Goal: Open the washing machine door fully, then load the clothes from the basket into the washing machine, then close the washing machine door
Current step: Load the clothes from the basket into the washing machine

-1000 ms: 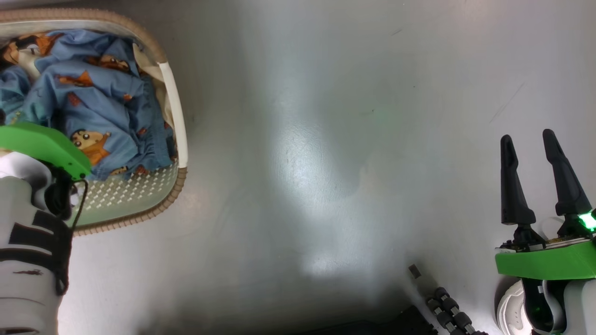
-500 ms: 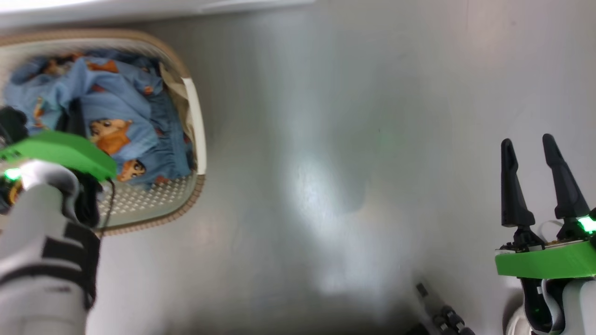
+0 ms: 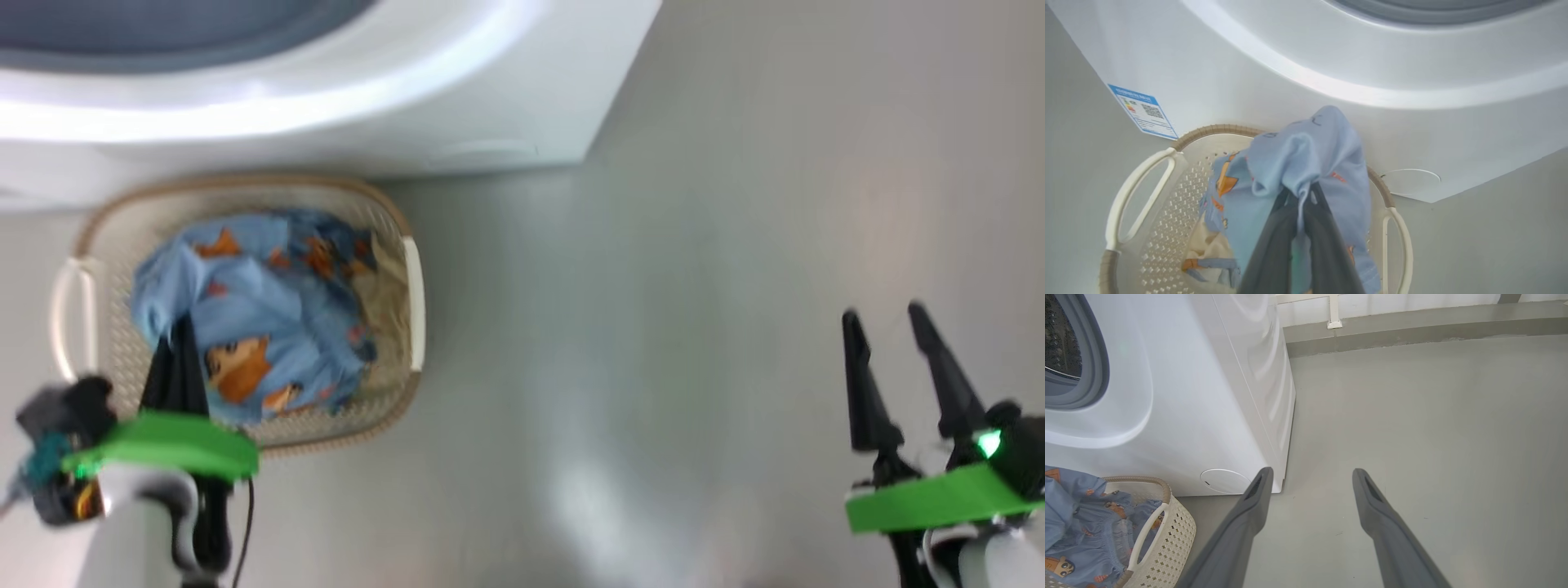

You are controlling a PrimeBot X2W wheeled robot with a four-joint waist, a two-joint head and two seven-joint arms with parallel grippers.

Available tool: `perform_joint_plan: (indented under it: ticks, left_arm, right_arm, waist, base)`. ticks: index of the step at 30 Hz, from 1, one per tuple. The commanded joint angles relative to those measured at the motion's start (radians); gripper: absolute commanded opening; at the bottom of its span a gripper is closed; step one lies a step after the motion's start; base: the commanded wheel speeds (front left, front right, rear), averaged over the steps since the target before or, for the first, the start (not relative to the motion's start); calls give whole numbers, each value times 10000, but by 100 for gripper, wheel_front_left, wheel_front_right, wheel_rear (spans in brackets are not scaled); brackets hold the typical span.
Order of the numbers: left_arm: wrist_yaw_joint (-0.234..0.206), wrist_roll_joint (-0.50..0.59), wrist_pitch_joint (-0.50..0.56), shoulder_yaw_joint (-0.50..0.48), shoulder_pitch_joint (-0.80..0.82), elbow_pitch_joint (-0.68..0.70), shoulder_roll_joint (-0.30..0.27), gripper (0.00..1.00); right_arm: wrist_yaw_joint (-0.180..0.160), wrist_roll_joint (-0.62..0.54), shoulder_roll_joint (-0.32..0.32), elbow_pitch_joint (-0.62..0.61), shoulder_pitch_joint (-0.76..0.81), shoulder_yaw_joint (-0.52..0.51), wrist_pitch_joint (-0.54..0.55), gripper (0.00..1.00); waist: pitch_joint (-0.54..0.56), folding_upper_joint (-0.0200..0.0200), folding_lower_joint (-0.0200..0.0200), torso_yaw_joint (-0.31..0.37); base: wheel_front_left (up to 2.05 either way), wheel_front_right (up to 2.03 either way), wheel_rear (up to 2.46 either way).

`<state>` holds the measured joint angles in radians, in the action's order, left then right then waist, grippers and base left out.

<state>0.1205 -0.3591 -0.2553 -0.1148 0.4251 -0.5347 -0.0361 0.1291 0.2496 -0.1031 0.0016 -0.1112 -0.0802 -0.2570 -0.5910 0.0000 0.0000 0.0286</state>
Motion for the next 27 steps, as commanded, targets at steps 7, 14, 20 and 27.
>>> perform_joint_plan:
  ticks: [7,14,20,27]
  left_arm:
    - [-113,-110,-64,-224,-2415,2116,-147,0]
    - [-708,-271,-64,397,-4130,3836,-143,0]
    - [-984,-73,-64,709,-5084,4635,-142,0]
    - [-1309,163,-64,909,-6200,5595,-142,0]
  right_arm:
    - [16,63,50,88,1169,345,-48,100]
    - [16,-122,104,168,1892,451,-48,100]
    - [16,-349,44,88,2258,489,-48,100]
    - [16,-590,104,-22,2983,320,-48,100]
  waist:
    - [3439,0,0,-495]
    - [4686,0,0,-500]
    - [5259,0,0,-528]
    - [6079,0,0,-770]
  base:
    - [0,0,0]
    - [0,0,0]
    - [0,0,0]
    - [0,0,0]
